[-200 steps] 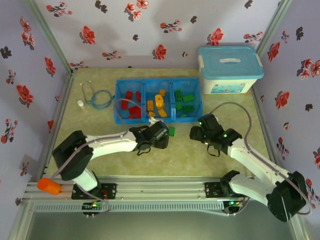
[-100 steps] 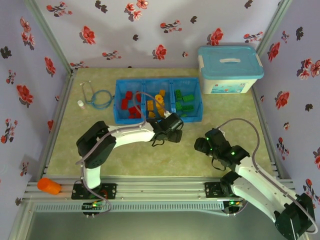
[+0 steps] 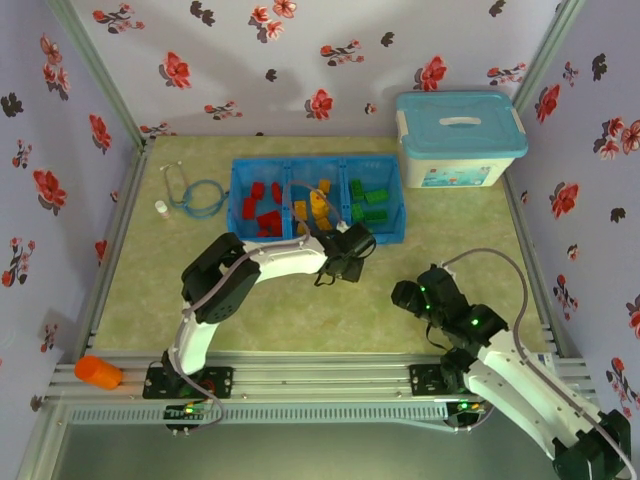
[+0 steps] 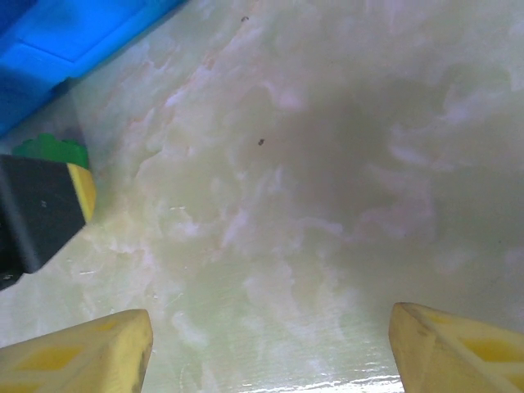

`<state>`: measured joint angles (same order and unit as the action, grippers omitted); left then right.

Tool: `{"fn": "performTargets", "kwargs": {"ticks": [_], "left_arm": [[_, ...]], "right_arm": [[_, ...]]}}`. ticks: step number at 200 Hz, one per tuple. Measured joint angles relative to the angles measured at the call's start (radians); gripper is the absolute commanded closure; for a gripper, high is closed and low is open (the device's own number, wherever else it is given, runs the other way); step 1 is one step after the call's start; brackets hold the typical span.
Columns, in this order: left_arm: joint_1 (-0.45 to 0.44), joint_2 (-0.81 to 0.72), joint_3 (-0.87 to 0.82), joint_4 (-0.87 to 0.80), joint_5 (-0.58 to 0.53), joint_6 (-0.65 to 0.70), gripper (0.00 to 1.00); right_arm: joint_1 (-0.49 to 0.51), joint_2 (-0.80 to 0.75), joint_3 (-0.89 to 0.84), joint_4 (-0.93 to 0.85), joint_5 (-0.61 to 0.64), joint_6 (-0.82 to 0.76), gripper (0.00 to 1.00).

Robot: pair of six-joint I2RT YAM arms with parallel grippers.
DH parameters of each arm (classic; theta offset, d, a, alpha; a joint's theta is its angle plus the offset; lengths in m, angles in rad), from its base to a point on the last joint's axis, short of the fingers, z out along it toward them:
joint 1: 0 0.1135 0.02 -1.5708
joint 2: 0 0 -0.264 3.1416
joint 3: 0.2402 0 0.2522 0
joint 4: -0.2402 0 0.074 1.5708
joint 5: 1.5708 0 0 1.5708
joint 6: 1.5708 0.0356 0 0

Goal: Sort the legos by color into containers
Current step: Pick up the lego from the center of the table.

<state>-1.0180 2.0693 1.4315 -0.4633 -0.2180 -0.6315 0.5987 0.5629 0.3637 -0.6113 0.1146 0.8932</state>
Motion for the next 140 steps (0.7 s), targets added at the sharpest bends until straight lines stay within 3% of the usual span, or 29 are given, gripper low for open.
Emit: {"fn": "performTargets", "kwargs": {"ticks": [22, 41, 108, 140], "left_arm": [[0.000, 0.000, 0.006, -0.018, -0.014, 0.004, 0.63], [-0.002, 0.000, 0.019, -0.042, -0.025, 0.012, 0.66], [-0.035, -0.050, 0.063, -0.105, -0.044, 0.060, 0.68], [-0.032, -0.069, 0.207, -0.148, -0.043, 0.110, 0.68]], "right_arm": [[0.000, -0.017, -0.012, -0.006, 0.000, 0.010, 0.24], [0.003, -0.019, -0.025, -0.006, -0.003, 0.016, 0.25], [0.005, 0.000, -0.050, 0.001, -0.004, 0.024, 0.25], [0.005, 0.009, -0.068, 0.017, -0.005, 0.028, 0.25]]}}
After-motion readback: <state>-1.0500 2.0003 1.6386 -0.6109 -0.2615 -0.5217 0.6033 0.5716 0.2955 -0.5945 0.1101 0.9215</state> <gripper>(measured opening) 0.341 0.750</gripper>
